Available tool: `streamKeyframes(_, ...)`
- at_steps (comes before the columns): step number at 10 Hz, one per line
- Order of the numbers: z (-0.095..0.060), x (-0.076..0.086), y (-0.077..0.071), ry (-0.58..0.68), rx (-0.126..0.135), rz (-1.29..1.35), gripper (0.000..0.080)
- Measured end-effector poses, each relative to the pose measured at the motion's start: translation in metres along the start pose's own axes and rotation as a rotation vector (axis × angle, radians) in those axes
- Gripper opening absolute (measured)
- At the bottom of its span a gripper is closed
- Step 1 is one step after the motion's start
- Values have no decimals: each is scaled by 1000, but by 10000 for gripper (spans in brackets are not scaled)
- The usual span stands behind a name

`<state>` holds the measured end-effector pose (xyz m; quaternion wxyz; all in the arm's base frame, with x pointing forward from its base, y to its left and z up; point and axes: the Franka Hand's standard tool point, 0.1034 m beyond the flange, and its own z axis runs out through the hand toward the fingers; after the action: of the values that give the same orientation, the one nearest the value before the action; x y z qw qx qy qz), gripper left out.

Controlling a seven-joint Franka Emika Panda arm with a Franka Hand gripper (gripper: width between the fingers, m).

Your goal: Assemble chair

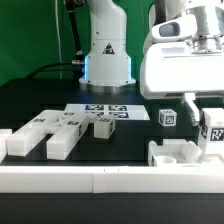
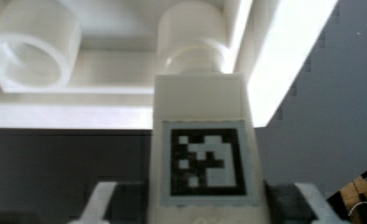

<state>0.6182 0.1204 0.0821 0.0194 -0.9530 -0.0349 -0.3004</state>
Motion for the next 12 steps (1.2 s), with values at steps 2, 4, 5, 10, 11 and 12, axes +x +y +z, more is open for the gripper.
streamKeyframes(2,1,-1,-1,8,-1,-2,291)
streamKeyframes(4,1,-1,-1,9,0,-3,291)
streamKeyframes(5,1,-1,-1,10,0,-4,291)
streamKeyframes(10,3,-3,-1,-3,0,-4,611)
streamKeyframes(11,3,-3,-1,-4,0,-4,611)
streamKeyframes(12,3,-3,0,-5,0,-5,638)
